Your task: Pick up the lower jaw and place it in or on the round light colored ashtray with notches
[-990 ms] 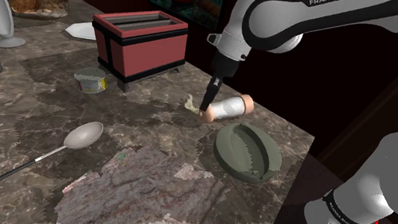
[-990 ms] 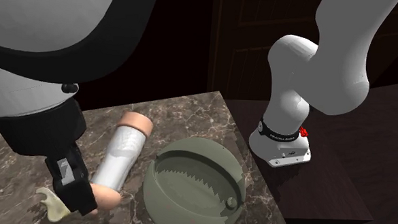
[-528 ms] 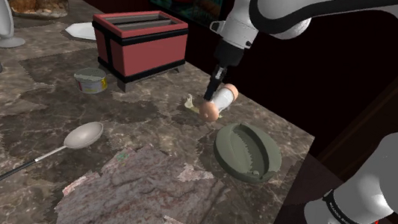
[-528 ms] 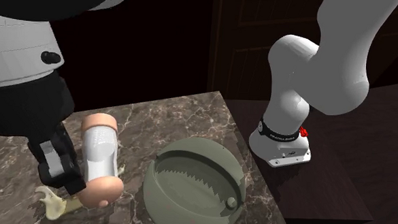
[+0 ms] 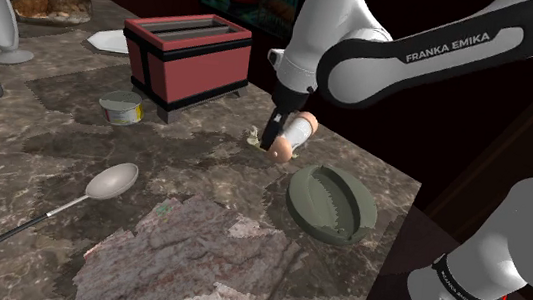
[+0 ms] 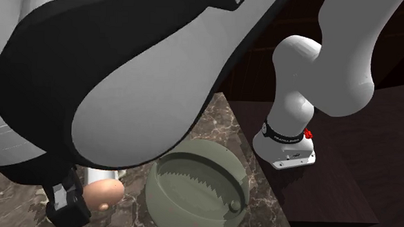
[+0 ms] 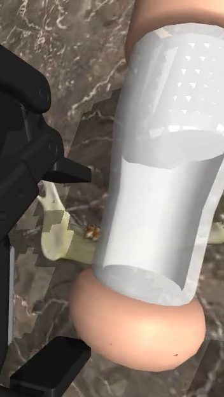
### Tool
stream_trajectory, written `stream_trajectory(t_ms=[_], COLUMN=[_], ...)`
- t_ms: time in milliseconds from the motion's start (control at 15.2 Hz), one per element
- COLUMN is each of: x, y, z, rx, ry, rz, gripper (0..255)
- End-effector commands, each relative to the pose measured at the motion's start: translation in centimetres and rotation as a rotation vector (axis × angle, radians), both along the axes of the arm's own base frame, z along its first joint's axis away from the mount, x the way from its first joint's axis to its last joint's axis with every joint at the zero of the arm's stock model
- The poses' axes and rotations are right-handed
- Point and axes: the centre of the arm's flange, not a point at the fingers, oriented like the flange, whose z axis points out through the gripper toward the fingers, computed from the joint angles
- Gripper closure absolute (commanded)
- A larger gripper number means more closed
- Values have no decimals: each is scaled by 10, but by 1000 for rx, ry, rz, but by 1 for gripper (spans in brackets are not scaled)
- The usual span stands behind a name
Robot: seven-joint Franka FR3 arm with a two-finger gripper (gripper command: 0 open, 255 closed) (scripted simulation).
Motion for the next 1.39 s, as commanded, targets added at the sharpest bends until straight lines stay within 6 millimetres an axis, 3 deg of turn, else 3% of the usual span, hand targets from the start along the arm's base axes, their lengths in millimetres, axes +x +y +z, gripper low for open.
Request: stream_trajectory(t_ms=[0,396,858,924,1320], x=[4,10,10,10,7], y=[7,8,8,8,6], z=[-11,-40,-40,-40,-42], rx=[-21,-21,-21,-21,-21], ry=[-23,-23,-23,-23,-24], rz=[-7,-7,-7,-7,-7], gripper=[0,0,0,255,255])
